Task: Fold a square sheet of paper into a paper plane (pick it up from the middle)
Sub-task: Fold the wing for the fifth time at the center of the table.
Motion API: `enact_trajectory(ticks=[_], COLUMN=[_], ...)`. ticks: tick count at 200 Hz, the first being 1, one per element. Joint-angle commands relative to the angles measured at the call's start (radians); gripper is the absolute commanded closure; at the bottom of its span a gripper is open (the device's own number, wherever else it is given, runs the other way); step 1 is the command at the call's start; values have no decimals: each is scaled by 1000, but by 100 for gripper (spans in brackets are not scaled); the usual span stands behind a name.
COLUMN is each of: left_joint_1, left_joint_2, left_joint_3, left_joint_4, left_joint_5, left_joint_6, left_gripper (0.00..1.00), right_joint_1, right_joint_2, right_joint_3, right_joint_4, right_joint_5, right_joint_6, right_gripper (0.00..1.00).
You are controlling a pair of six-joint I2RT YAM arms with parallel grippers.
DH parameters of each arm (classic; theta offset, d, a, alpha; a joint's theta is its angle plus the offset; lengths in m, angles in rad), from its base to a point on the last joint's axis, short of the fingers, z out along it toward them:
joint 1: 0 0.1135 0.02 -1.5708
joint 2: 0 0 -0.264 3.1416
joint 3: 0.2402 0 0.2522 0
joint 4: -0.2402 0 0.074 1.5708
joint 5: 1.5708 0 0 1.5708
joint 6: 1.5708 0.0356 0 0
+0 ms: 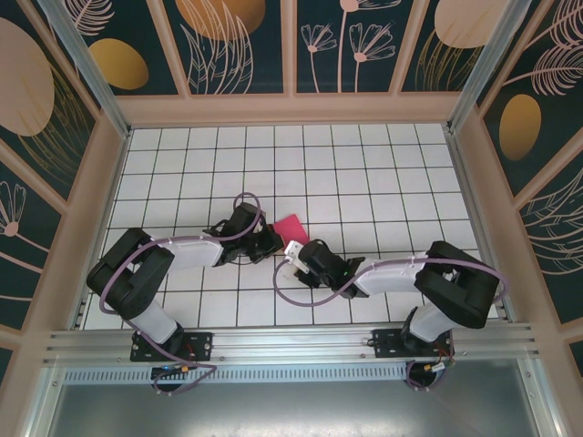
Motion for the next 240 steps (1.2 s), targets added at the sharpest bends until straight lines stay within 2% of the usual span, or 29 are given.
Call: enact_trajectory(ticks=[1,115,125,140,146,156,169,182,208,220,240], left_joint_1=[8,9,10,14,18,25,37,44,51,51,51], left_joint_2=[-2,-7,-13,-30,-42,-67,-113,-165,-247,-272,-286], left_joint_3=[12,18,19,20,19,15,7,-6,-19,-30,-42], left_joint_4=[-1,-13,-15,-27,-32,-41,-64,-90,-137,-142,-127], left_joint_5=[24,5,0,-12,-23,-43,-84,-138,-213,-233,-223], left_joint_6=[20,19,18,23,26,26,29,29,44,49,57], left_gripper=[100,100,89,85,79,62,57,45,35,34,35], right_joint_1=[7,-2,-11,-27,-32,-43,-63,-90,-171,-202,-222], right_joint_2=[27,58,59,60,59,56,50,51,82,106,137], right_joint_3=[20,48,56,78,86,100,121,137,145,142,134], right_joint_4=[81,64,47,15,5,-12,-31,-42,-14,14,60], right_joint_5=[111,22,-2,-47,-65,-107,-161,-242,-417,-493,-547], right_joint_6=[-97,-52,-24,26,47,87,149,217,394,461,527], right_gripper=[56,97,100,100,100,100,100,100,100,100,100])
